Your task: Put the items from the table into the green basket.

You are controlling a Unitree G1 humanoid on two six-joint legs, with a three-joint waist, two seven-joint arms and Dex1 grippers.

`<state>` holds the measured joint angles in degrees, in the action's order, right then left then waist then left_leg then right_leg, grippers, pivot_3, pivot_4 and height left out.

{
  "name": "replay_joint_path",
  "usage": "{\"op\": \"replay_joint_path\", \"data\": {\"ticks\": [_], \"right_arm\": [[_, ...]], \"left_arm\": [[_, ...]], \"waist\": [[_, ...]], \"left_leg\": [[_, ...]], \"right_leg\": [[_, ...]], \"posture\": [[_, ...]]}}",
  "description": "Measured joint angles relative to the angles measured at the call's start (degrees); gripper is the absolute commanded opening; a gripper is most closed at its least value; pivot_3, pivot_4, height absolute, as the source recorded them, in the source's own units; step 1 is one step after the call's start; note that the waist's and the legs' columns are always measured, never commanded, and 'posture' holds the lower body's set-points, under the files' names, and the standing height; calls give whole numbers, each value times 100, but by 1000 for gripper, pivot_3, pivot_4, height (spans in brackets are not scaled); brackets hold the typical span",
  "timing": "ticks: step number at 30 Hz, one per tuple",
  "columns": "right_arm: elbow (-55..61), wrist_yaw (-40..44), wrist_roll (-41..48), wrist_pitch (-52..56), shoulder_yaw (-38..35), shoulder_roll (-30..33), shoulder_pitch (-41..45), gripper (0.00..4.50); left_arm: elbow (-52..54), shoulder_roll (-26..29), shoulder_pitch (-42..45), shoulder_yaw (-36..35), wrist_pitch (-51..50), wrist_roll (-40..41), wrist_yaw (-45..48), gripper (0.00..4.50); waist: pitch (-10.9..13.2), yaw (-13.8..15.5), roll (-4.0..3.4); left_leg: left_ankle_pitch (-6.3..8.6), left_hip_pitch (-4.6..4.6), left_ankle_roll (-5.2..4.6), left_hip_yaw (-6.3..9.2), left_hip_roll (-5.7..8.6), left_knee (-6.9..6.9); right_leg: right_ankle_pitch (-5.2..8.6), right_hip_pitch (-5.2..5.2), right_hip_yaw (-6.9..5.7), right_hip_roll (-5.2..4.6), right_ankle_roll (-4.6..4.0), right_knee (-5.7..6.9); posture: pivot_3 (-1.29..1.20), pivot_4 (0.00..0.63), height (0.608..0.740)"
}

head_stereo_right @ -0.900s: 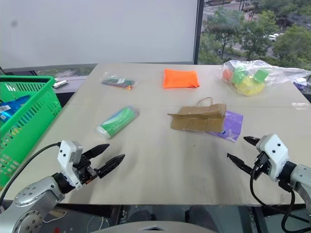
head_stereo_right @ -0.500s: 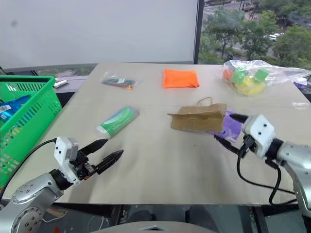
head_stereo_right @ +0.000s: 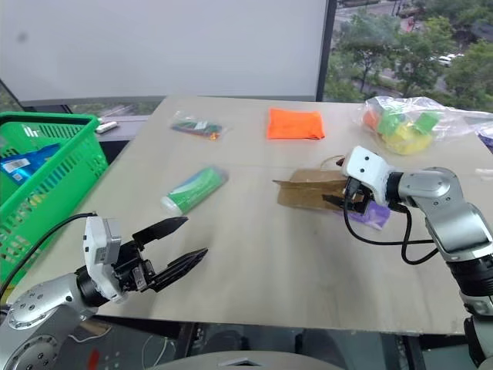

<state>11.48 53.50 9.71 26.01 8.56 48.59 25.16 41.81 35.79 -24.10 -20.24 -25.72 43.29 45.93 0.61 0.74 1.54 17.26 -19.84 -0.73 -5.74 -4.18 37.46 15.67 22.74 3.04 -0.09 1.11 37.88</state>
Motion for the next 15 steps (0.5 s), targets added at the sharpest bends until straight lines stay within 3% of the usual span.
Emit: {"op": "replay_joint_path", "data": {"ticks": [1, 5, 11, 15], "right_arm": [[-378, 173, -156, -180, 294, -74, 295, 4433], [-1427, 387, -634, -678, 723, -338, 966, 2731], [-2049, 380, -1010, -1396, 885, -574, 1037, 47], [-1908, 368, -871, -1406, 707, -614, 1039, 47]], "left_arm": [[39, -12, -94, -64, -7, 28, -62, 4500], [268, -144, -323, -130, 10, 65, -298, 4500], [270, -249, -432, -116, 86, -37, -457, 4500], [262, -279, -370, -12, 114, -76, -516, 4500]], "waist": [[3, 35, -3], [5, 82, -2], [9, 310, -5], [13, 342, -8]], "left_leg": [[0, -2, 0, 2, 0, 0], [0, -3, 0, 4, 0, 0], [0, -7, 1, 5, 1, -1], [0, -11, 1, 8, 1, -1]], "right_leg": [[0, 1, -3, -1, 1, 1], [0, 2, 1, -1, 0, 0], [2, 5, -4, 0, -4, 0], [3, 6, -6, -3, -6, 0]], "posture": [[194, 0, 740], [219, 0, 740], [222, 0, 740], [173, 0, 740]]}}
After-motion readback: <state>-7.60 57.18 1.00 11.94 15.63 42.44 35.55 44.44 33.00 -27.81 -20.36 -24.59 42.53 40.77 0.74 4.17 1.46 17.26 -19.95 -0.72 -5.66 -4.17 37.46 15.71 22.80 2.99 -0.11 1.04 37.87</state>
